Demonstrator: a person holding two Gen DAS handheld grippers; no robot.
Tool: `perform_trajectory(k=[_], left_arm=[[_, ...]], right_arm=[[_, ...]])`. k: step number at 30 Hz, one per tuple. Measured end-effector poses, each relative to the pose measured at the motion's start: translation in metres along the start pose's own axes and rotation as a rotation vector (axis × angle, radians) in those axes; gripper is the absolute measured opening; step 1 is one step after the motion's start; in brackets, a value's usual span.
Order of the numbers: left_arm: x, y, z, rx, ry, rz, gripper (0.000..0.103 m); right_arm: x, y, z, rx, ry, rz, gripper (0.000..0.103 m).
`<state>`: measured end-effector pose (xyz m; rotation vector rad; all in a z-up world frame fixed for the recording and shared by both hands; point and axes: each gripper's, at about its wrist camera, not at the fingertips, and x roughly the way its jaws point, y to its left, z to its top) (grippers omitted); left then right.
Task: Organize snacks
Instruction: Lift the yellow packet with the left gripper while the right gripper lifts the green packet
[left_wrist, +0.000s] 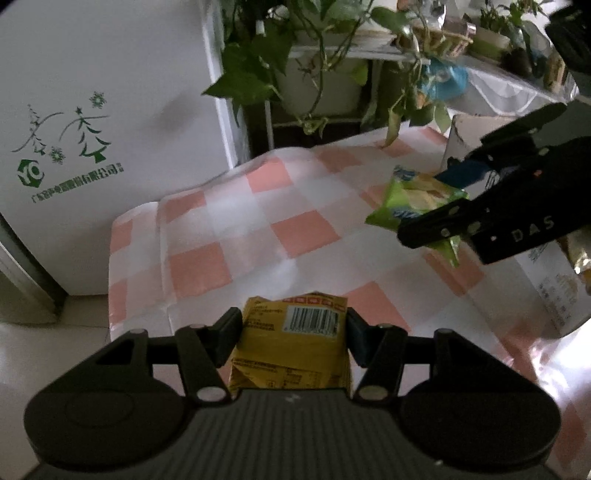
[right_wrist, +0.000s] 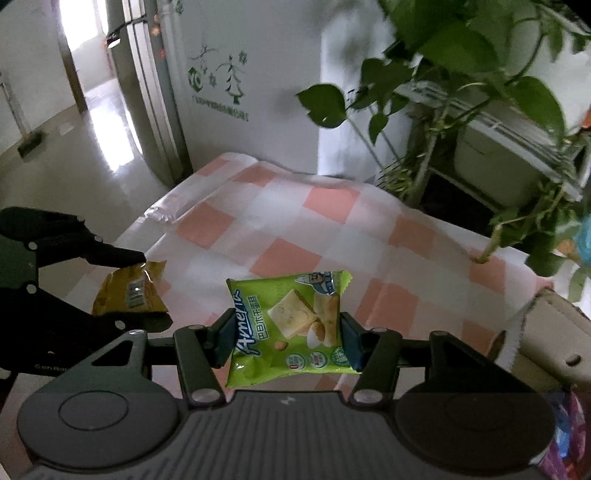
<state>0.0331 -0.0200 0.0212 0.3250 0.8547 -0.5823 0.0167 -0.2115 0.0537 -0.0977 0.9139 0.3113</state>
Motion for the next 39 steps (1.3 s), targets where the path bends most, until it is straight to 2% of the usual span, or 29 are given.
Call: perform_trajectory(k=[10, 20, 27, 33, 39], left_arm=[[-0.023, -0.019, -0.008, -0.013, -0.023, -0.005, 0.058], [-0.04, -0.043, -0.023, -0.069, -0.039, -0.017, 0.058], [-0.045, -0.065, -0.026, -0.057, -0.043, -0.009, 0.058], [-0.049, -0.09, -0.019, -0.041, -0.055, -0.012, 0.058], [-0.051, -0.122, 0.001, -0.015, -0.092, -0.038, 0.058]], right_arm=[[-0.043, 0.0, -0.022, 0.019, -0.044, -0.011, 0.064], [-0.066, -0.013, -0.044, 0.015, -0.049, -0.039, 0.064], [-0.075, -0.027, -0.052, 0.009, -0.057, -0.067, 0.064], [-0.087, -0.04, -0.059, 0.023, -0.079, -0.082, 0.064], [-0.108, -0.068, -0.065, 0.09, -0.132, -0.106, 0.064]])
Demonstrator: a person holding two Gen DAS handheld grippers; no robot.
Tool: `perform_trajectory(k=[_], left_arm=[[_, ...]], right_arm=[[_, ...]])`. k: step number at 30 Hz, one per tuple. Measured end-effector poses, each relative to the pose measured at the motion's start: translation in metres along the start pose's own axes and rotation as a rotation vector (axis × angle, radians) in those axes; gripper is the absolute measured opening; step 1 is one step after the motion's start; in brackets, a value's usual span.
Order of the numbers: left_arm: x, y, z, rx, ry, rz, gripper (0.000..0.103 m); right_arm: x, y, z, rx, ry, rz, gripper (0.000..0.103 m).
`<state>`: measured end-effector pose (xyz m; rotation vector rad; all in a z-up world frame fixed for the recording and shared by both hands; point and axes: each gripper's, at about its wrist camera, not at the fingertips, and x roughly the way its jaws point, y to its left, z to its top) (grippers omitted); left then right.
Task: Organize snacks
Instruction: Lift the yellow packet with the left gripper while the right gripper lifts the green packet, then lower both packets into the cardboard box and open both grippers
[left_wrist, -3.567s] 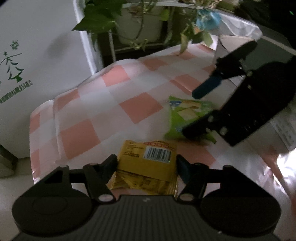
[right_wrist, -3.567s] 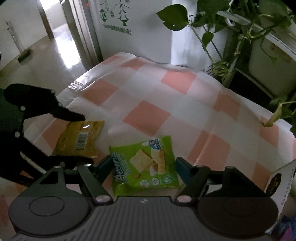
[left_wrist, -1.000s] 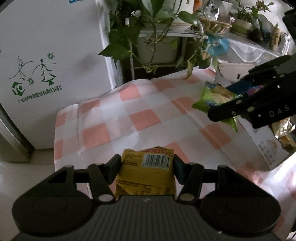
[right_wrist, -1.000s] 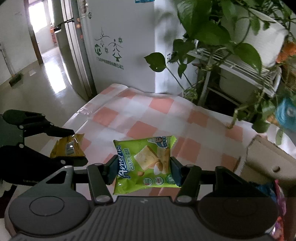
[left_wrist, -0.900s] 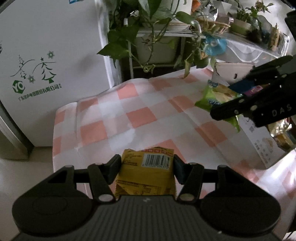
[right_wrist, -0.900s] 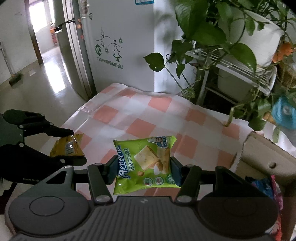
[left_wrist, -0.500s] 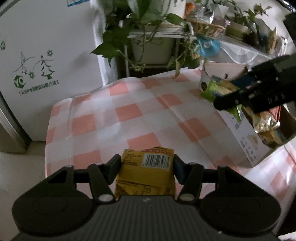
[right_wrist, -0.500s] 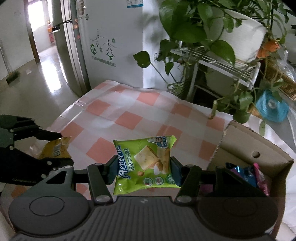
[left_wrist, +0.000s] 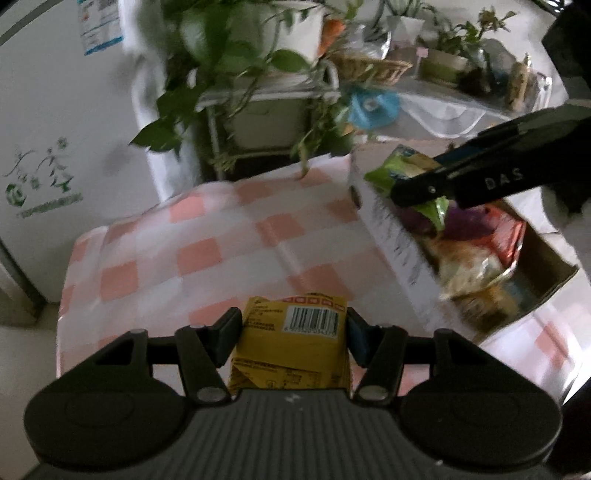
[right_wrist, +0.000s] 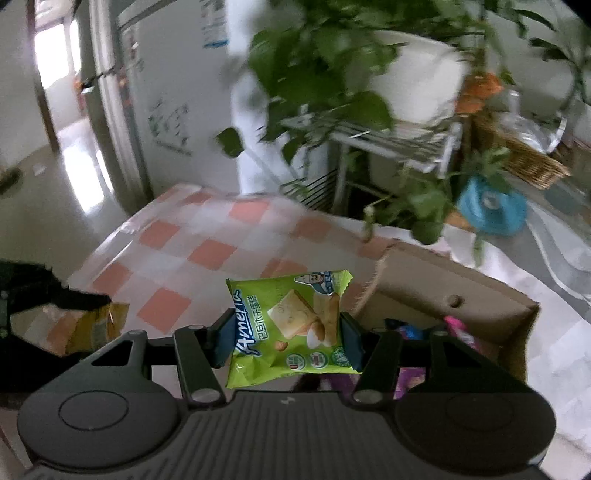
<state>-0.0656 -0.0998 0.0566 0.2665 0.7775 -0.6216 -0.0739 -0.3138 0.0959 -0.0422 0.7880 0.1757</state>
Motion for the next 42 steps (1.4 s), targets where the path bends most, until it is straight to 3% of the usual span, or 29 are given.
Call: perform_trajectory(k=[12, 27, 29, 30, 32, 34, 36, 42], left_arm=[[0.012, -0.063, 0.04, -0.015, -0.075, -0.125, 0.058], [0.044, -0.121, 0.053, -0.031, -0.111, -0.282, 0.06], [0.047, -0.126, 0.055, -0.034, -0.106, -0.275, 0.064], [0.048, -0.129, 0.056, -0.031, -0.104, -0.258, 0.076], [0.046, -0.133, 0.057, -0.024, -0.105, -0.223, 0.087], [0.042, -0.134, 0.058, -0.016, -0.113, -0.216, 0.088], [0.039, -0.134, 0.061, -0.017, -0.089, -0.184, 0.099], [0.032, -0.129, 0.061, -0.041, -0.035, -0.113, 0.101]], right_arm=[[-0.02, -0.052, -0.008, 0.151, -0.042, -0.115, 0.064], [-0.024, -0.076, -0.02, 0.244, -0.041, -0.256, 0.065], [-0.022, -0.077, -0.02, 0.249, -0.039, -0.262, 0.067], [-0.022, -0.077, -0.02, 0.249, -0.039, -0.266, 0.069], [-0.022, -0.077, -0.021, 0.247, -0.04, -0.276, 0.073], [-0.023, -0.076, -0.021, 0.248, -0.037, -0.282, 0.085], [-0.025, -0.076, -0.02, 0.244, -0.045, -0.287, 0.089], [-0.025, -0.076, -0.02, 0.255, -0.038, -0.298, 0.098]])
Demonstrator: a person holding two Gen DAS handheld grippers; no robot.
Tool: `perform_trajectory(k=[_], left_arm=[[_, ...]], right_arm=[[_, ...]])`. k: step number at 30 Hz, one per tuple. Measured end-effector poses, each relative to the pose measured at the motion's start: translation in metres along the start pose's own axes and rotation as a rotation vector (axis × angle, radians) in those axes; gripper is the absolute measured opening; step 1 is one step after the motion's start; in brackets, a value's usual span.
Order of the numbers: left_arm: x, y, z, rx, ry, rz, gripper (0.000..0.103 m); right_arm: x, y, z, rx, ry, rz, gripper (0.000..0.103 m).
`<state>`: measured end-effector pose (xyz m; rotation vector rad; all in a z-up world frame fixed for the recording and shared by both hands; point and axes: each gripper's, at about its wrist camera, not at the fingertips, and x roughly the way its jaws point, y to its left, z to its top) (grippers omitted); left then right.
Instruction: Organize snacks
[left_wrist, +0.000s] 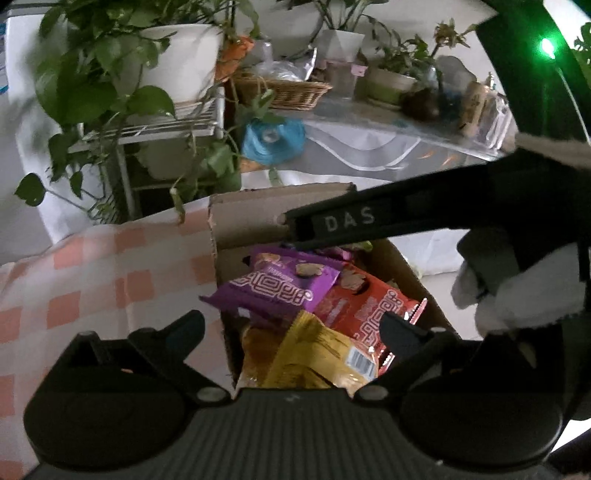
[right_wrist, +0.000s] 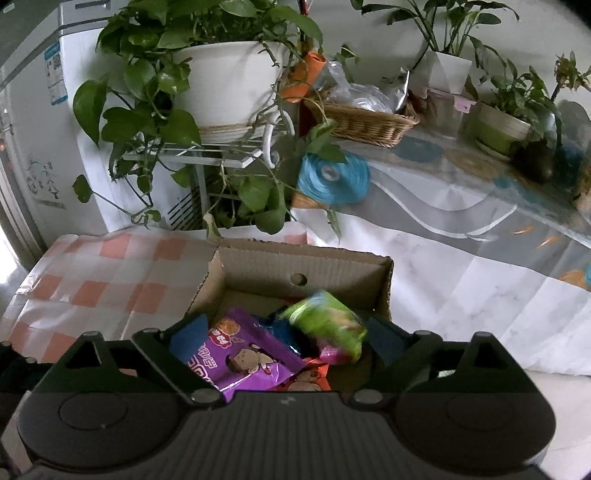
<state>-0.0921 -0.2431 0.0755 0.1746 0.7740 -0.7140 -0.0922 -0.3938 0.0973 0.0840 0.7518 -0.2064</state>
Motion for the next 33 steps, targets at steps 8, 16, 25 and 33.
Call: perform_trajectory(k=[8, 16, 25, 33], left_arm=[[-0.007, 0.001, -0.003, 0.001, 0.055, 0.065, 0.101], [-0.011, 0.012, -0.006, -0.073, 0.101, 0.105, 0.101], [-0.013, 0.024, -0.01, -0.14, 0.137, 0.165, 0.101], [-0.01, 0.035, -0.009, -0.203, 0.188, 0.234, 0.101]], right_arm=[[-0.009, -0.001, -0.003, 0.018, 0.01, -0.027, 0.103], [-0.014, -0.007, -0.01, 0.061, 0.049, -0.053, 0.103], [-0.02, -0.007, -0.025, 0.09, 0.098, -0.101, 0.103], [-0.024, -0.011, -0.036, 0.149, 0.168, -0.157, 0.103]])
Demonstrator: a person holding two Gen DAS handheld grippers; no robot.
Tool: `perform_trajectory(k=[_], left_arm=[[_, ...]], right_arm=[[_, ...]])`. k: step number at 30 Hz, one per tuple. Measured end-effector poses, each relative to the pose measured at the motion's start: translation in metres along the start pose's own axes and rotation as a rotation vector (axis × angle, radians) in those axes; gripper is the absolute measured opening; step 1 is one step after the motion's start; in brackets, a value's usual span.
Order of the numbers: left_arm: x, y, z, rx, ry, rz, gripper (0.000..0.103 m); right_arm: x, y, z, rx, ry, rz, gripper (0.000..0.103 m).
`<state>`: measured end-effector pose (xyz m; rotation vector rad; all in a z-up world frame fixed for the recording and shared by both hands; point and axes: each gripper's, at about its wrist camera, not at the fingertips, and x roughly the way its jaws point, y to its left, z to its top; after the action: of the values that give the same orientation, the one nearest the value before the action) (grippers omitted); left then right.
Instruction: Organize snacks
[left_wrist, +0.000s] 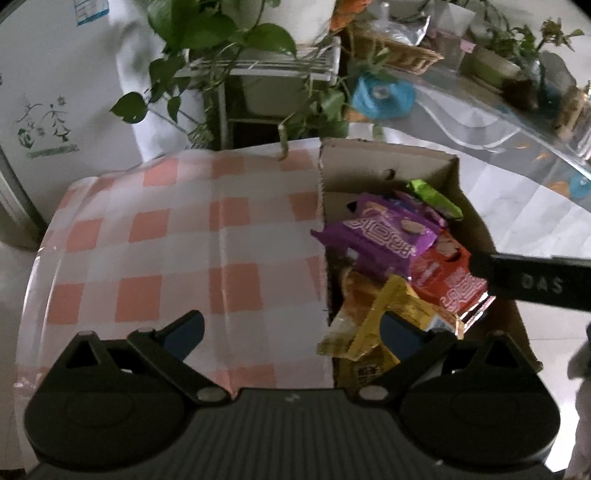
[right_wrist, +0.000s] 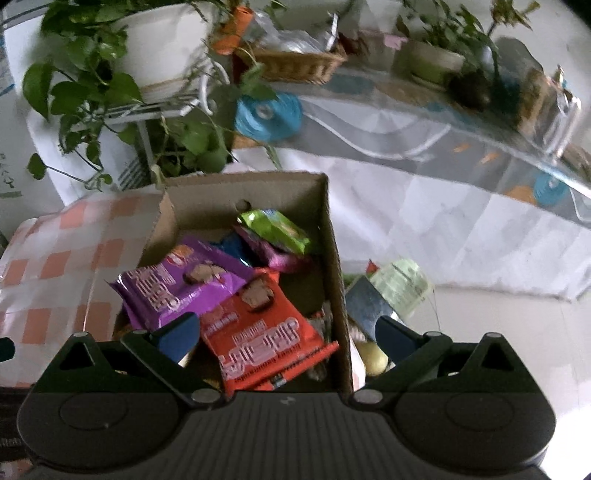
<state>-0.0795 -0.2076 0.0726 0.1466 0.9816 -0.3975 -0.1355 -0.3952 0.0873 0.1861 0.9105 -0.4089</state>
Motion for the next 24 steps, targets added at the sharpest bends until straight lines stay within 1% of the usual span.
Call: perform_trajectory(k=[5, 11, 14, 24], left_arm=[[0.003, -0.001, 0.004, -0.002, 0.017, 0.047, 0.101], [0.007, -0.004, 0.01, 0.002, 0.028, 0.083, 0.102], [0.009, -0.006, 0.011, 0.016, 0.032, 0.108, 0.102], [0.015, -0.009, 0.015, 0.07, 0.038, 0.155, 0.102]], right_arm=[[0.0, -0.005, -0.007, 0.05, 0.053, -0.011, 0.103], [-0.004, 0.001, -0.012, 0.037, 0.067, -0.011, 0.103], [-0.002, 0.004, -0.012, 0.025, 0.074, -0.011, 0.103], [0.003, 0.01, -0.009, 0.013, 0.09, -0.013, 0.103]])
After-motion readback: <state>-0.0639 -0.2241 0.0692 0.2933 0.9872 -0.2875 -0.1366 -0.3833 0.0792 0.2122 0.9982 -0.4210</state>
